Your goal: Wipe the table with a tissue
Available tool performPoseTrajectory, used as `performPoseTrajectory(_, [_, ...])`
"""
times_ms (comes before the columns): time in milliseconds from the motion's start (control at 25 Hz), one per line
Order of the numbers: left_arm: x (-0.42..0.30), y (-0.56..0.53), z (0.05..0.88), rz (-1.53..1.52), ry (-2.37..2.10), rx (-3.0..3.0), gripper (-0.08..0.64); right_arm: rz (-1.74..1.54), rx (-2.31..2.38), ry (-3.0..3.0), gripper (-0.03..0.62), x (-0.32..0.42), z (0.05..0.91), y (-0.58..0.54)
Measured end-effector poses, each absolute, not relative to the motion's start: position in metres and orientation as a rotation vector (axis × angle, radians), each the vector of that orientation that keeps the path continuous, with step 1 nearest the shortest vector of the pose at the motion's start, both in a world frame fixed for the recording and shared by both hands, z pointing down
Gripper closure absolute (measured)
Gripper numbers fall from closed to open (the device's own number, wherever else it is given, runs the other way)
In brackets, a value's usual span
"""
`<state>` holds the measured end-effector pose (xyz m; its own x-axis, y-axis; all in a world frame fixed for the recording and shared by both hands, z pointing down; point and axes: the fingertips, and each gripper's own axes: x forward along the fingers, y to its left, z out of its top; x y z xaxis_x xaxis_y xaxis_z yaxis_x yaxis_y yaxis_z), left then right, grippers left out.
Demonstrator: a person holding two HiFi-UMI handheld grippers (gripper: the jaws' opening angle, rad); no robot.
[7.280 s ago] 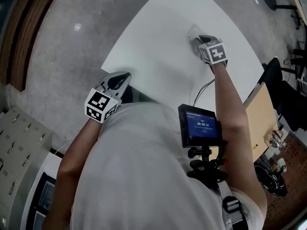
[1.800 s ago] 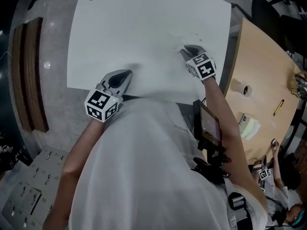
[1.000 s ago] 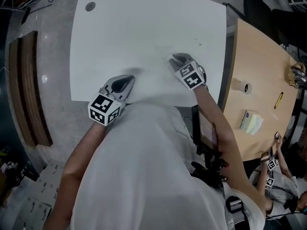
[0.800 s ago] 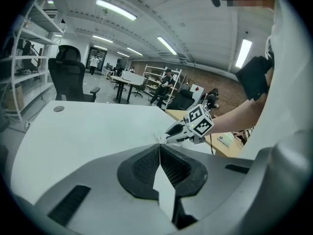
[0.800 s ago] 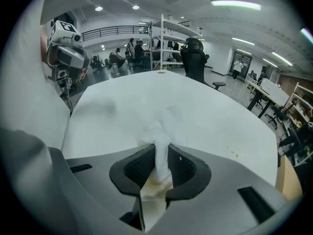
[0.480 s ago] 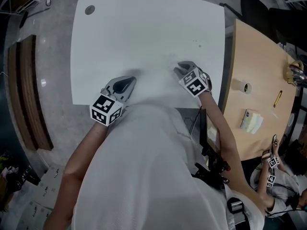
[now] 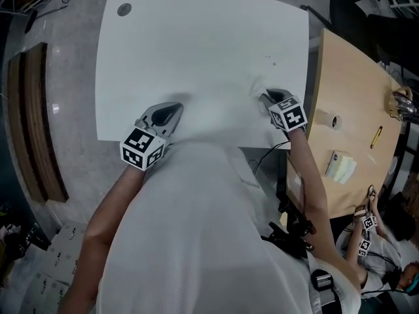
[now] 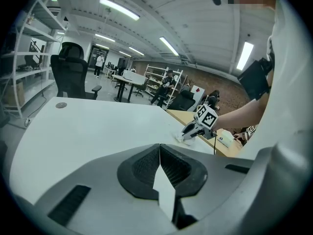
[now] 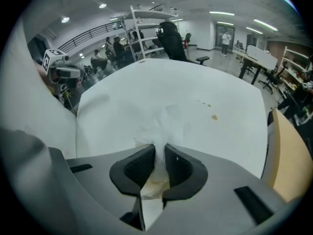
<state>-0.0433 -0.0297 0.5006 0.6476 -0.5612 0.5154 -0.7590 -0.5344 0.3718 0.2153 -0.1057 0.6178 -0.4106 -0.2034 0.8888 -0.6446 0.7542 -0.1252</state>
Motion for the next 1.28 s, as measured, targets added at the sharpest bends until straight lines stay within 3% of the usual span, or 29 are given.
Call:
performPoseTrajectory(320, [-0.053,-0.032,0.502,0.442,-1.05,2.267,0.552,0.592,0.455,-1.96,0.529,0.162,0.627,-0.058])
performPoseTrajectory(440, [-0.058,-0.032,0.502,0.436,-1.065,2.256,0.552,0.673,0.489,-1.893,0.531,0.172,0.626,-0.051])
performPoseTrajectory(680, [-0.061,-0.03,0.507,0.441,-1.064,2.244,0.552,0.531,0.37,-1.751,0.532,0.183,0.628,-0.04])
performPoseTrajectory(1280, [-0.058,-0.028,0.501,0.461,-1.067,2.254,0.552,0.443,0.469,-1.999,0.534,0.105,0.627,-0.107])
